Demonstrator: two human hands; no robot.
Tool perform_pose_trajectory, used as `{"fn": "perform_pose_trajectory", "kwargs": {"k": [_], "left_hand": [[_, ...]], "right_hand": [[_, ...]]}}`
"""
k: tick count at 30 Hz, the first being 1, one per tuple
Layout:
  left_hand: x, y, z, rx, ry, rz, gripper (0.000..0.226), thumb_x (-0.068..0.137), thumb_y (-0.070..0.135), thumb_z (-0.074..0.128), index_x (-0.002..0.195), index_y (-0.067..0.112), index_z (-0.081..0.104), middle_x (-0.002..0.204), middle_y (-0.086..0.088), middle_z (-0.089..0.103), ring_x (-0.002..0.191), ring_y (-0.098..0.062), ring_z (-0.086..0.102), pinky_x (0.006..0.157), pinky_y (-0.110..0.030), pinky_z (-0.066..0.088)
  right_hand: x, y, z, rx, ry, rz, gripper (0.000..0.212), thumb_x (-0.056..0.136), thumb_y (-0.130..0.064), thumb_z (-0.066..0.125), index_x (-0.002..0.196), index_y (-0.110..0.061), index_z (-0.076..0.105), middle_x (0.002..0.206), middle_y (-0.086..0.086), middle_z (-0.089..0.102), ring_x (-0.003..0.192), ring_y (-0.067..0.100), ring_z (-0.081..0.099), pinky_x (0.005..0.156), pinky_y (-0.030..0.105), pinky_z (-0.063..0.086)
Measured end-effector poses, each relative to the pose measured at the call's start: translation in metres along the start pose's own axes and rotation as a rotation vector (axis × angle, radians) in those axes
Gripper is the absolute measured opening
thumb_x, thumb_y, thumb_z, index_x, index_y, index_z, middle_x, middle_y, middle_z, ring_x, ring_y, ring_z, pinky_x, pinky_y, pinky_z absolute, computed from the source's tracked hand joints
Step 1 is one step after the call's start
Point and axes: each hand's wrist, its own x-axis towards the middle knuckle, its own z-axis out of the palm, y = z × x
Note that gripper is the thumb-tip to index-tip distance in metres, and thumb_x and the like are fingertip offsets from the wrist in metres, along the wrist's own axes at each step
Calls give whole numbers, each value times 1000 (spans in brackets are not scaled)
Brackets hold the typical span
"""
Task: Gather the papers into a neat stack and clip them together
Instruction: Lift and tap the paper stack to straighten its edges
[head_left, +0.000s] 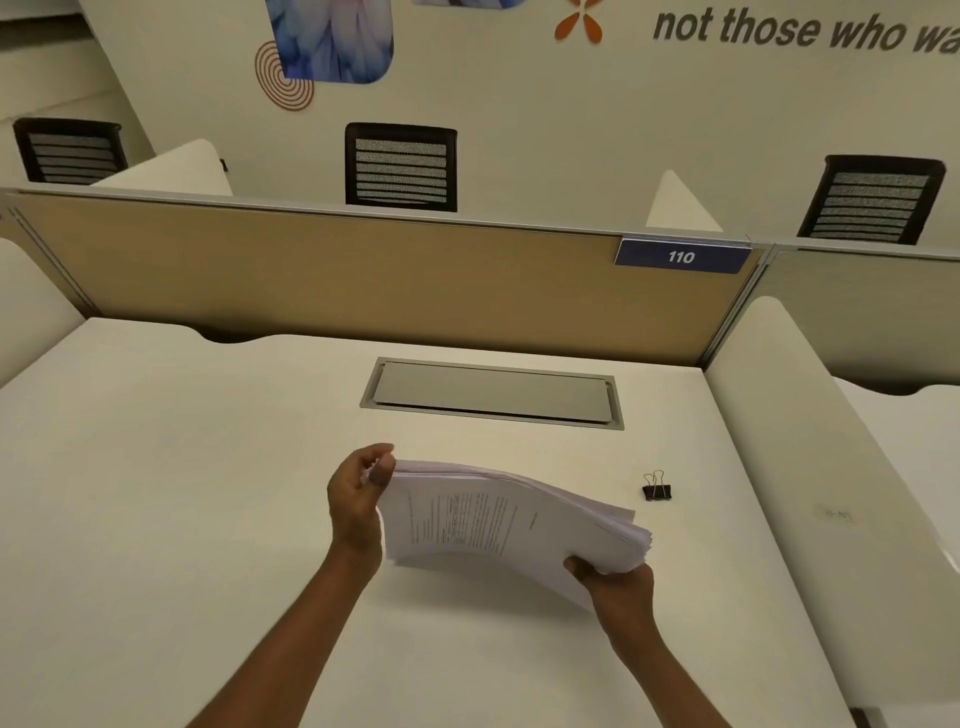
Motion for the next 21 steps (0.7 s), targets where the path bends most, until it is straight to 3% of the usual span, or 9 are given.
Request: {"fn": "perform_pose_trajectory", "kwargs": {"k": [2, 5, 9, 15, 21], "left_hand": [[-3, 5, 11, 2, 88, -26, 60, 54, 59, 65, 95, 17, 52, 86, 1, 52, 72, -14, 53, 59, -17, 47], [-5, 8, 21, 87, 187, -24, 70, 54, 61, 68, 99, 13, 45, 86, 1, 48, 73, -16, 52, 65, -25, 45], [-2, 9, 31, 248, 250, -60, 56, 71, 43, 79, 102, 15, 42, 95, -6, 50, 82, -23, 53, 65, -27, 43], [0, 8, 37, 268, 232, -120, 39, 83, 23, 71, 103, 18, 39, 92, -6, 51, 74, -21, 56, 57, -25, 42], [4, 6, 33, 259, 199, -31, 38, 85, 24, 70, 104, 16, 38, 88, -6, 49, 81, -25, 53, 62, -28, 43]], "right_hand": [[1, 0, -1, -3, -14, -8, 46, 66, 9, 80, 76, -32, 62, 78, -5, 68, 76, 16, 65, 67, 27, 56], [2, -1, -3, 1, -35, -14, 48, 65, 10, 80, 76, -33, 61, 76, -9, 68, 76, 11, 65, 55, 14, 55], [3, 2, -5, 9, -57, -7, 48, 66, 12, 79, 78, -31, 61, 68, -15, 71, 78, 11, 65, 56, 12, 55], [4, 3, -4, 35, -70, -6, 45, 67, 12, 78, 81, -28, 63, 83, -1, 69, 82, 14, 65, 57, 12, 56], [8, 8, -4, 12, -60, 29, 40, 67, 8, 80, 79, -27, 65, 84, -1, 71, 84, 17, 67, 59, 16, 57]]}}
